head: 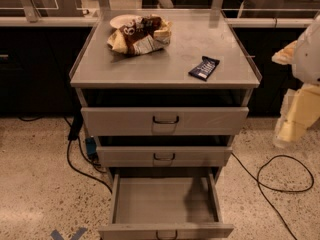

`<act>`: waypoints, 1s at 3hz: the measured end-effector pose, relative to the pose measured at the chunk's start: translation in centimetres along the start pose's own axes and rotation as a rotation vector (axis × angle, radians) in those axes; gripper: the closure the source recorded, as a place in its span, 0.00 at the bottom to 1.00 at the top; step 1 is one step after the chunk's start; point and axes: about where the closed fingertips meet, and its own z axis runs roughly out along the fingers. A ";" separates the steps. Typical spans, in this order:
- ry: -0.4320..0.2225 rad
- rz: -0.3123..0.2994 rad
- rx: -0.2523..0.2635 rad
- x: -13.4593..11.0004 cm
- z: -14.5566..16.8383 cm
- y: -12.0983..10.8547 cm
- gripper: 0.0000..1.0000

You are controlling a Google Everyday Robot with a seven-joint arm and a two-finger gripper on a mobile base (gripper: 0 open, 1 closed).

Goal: Close bottom drawer

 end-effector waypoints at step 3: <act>-0.001 0.073 -0.069 7.6 17.4 9.1 0.00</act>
Offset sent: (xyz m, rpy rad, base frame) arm -0.0635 -0.0420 -0.2280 0.0318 0.1017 -0.1046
